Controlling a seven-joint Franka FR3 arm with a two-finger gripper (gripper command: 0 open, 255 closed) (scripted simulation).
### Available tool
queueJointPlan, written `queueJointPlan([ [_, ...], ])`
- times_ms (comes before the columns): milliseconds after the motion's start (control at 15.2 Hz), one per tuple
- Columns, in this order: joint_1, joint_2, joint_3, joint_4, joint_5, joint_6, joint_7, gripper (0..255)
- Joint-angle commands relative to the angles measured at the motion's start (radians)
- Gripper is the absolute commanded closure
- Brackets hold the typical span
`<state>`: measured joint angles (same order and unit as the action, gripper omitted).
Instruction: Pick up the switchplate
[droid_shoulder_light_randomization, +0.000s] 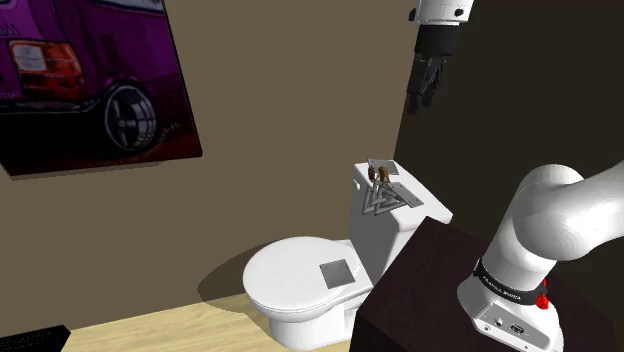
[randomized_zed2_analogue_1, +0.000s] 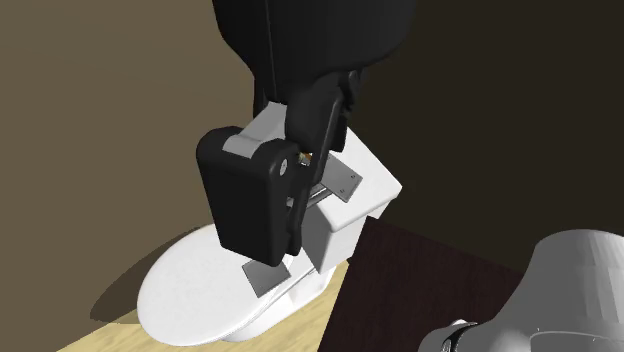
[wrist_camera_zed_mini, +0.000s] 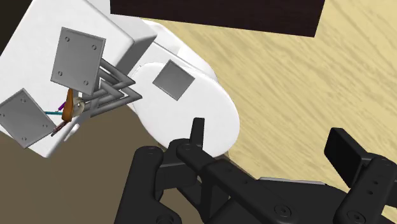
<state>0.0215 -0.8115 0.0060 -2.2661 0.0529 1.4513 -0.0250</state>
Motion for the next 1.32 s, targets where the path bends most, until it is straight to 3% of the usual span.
queueJointPlan([
  [0,0.000,0.000,0.000,0.000,0.000,0.000,0.000,0],
  [660,-0.074,0.388,0.042,0.063,-0.105,0.126,0.124,0],
  [1254,-0.131,0.751,0.037,0.197,-0.219,0.168,0.252,0],
])
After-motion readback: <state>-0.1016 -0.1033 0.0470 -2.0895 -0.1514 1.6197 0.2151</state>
